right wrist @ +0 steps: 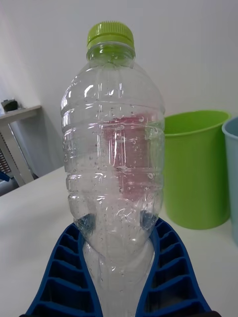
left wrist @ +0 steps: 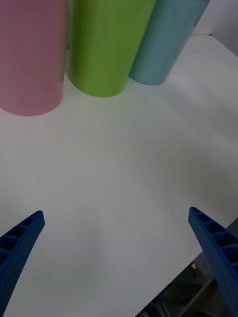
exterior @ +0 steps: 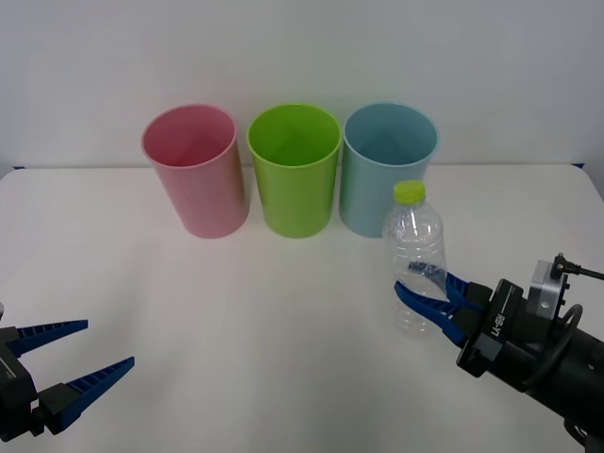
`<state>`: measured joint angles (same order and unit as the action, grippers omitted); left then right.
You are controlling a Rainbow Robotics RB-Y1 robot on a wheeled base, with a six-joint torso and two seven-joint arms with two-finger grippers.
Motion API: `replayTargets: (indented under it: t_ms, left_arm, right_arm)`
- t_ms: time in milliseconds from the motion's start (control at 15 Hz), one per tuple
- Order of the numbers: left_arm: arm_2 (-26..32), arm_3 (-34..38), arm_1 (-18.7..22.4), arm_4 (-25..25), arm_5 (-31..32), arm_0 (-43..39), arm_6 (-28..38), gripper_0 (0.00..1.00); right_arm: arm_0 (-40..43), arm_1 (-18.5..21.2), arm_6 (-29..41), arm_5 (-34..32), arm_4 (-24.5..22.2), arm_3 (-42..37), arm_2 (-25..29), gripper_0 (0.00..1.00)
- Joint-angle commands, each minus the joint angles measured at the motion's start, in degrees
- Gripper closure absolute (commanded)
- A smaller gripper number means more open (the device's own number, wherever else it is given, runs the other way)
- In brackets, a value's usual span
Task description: Put cans in the blue bin and PET bottles in the pink bin and trash in the green bin.
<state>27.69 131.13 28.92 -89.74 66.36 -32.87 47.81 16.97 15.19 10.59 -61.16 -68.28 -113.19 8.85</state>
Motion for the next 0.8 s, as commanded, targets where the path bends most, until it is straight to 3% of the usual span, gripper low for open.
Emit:
replayTargets:
  t_ms: [67, 400, 533, 800]
  left_arm:
    - [0.0, 0.0, 0.0, 0.0, 0.0, 0.0, 0.0, 0.0]
    - [0.0, 0.0, 0.0, 0.0, 0.0, 0.0, 0.0, 0.0]
    - [0.0, 0.0, 0.0, 0.0, 0.0, 0.0, 0.0, 0.0]
    - [0.0, 0.0, 0.0, 0.0, 0.0, 0.0, 0.0, 0.0]
  right_arm:
    - [-2.64, 0.02, -0.57, 3.32, 3.94, -0.01, -3.4, 1.0]
    - [-10.2, 0.02, -0.13, 15.63, 4.03, -0.01, -12.54, 1.0]
    - [-13.98, 0.02, 0.75, 20.99, 2.1, -0.01, -15.62, 1.0]
    - [-22.16, 0.11, 8.83, 31.19, -5.64, 0.08, -21.95, 1.0]
